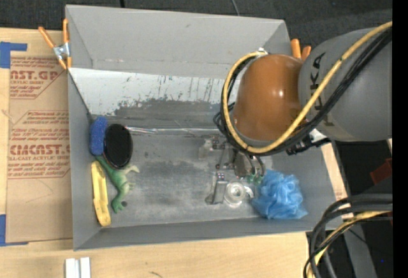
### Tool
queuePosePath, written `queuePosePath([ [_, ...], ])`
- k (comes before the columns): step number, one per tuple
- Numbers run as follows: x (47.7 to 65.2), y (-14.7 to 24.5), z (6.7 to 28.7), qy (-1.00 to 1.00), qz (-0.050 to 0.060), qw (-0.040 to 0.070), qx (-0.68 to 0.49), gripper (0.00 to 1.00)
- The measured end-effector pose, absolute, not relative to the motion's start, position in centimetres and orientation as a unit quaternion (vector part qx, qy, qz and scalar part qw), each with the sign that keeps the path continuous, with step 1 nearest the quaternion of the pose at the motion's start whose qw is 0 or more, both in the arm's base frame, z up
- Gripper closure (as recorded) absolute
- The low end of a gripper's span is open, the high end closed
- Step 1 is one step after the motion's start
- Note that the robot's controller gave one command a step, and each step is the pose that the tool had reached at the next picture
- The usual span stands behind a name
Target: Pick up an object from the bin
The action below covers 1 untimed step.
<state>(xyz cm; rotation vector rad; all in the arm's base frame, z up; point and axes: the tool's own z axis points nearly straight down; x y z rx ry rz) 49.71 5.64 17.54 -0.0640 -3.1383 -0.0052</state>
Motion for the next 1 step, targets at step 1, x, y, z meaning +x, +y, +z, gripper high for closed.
queuePosePath([
  [1,54.8,5.27,16.12,-0.997,0.0,-0.001,-0.076,0.0],
])
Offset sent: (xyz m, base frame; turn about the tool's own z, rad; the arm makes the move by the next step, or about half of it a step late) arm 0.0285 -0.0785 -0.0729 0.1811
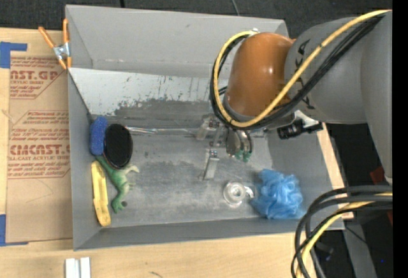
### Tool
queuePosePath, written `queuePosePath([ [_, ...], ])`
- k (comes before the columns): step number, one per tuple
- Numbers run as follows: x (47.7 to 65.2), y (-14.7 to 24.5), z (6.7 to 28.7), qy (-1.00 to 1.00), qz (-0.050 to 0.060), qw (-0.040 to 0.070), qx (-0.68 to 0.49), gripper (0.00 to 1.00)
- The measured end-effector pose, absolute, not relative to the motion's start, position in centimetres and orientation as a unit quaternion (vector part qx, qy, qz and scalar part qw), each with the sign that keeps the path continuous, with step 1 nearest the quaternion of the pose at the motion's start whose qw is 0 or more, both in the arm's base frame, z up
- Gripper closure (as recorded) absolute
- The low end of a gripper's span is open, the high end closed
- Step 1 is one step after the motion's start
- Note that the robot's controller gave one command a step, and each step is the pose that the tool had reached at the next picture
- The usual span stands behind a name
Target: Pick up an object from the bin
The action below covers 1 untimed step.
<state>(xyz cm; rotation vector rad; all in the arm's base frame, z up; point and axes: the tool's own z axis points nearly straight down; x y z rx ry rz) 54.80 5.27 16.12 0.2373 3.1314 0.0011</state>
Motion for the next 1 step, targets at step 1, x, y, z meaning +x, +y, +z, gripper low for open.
queuePosePath([
  [1,54.37,1.86,12.69,0.996,0.003,0.001,0.094,0.0],
])
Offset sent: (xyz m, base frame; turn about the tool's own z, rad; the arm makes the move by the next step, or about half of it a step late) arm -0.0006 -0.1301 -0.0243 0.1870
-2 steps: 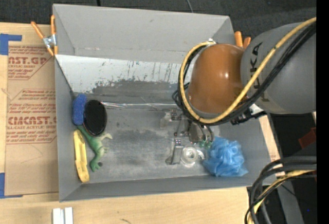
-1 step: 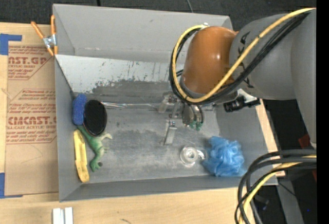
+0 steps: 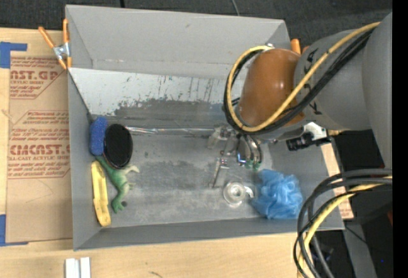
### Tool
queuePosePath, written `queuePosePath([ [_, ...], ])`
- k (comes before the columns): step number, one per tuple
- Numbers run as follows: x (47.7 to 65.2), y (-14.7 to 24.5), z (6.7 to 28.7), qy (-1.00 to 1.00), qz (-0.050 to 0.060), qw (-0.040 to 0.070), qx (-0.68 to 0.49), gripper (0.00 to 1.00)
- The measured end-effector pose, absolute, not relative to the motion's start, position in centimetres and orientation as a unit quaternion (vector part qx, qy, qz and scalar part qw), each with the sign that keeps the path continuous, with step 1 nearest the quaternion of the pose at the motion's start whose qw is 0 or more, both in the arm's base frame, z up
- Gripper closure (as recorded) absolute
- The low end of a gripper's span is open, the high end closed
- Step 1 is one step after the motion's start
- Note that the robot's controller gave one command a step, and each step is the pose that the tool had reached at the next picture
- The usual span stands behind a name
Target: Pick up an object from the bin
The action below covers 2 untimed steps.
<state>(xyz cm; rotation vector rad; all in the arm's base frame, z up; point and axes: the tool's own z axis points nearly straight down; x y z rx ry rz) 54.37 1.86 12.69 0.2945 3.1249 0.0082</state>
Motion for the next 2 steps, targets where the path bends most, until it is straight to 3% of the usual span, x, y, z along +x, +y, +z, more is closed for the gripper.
queuePosePath([
  [1,54.2,-4.4,12.6,0.99,0.001,-0.002,0.143,0.0],
  [2,53.4,-7.1,11.0,0.986,0.0,0.004,0.168,0.0],
])
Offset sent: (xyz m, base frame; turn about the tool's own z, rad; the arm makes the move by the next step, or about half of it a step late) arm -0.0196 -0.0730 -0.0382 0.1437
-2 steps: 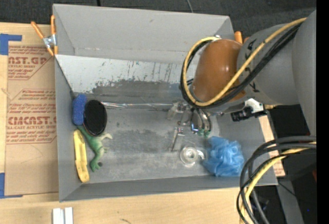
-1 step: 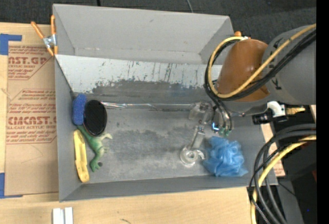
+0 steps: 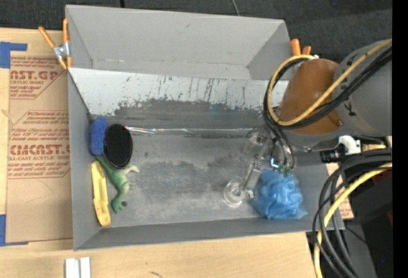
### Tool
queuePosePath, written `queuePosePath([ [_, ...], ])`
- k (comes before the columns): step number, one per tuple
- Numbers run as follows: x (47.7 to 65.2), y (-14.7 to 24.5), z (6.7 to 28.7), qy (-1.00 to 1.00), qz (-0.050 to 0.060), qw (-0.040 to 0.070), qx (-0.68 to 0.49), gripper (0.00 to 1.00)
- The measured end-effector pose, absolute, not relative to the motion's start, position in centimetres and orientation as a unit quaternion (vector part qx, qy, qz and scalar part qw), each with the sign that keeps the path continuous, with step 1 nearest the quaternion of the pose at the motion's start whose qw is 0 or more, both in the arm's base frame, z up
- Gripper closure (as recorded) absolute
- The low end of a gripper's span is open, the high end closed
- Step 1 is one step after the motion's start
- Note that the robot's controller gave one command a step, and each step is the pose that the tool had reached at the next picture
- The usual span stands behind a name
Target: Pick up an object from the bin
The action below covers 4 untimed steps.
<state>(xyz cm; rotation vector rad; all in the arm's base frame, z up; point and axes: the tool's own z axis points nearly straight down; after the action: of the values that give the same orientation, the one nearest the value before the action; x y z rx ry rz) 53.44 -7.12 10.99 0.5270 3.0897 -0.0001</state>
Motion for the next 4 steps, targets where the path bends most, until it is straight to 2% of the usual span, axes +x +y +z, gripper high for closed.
queuePosePath([
  [1,54.0,-8.4,8.6,0.985,0.002,0.0,0.17,0.0],
  [2,51.8,-12.5,8.5,0.978,0.001,0.003,0.21,0.0],
  [3,51.9,-12.8,7.8,0.987,0.0,0.002,0.163,0.0],
  [4,49.5,-15.2,7.1,0.995,0.003,0.003,0.102,1.0],
])
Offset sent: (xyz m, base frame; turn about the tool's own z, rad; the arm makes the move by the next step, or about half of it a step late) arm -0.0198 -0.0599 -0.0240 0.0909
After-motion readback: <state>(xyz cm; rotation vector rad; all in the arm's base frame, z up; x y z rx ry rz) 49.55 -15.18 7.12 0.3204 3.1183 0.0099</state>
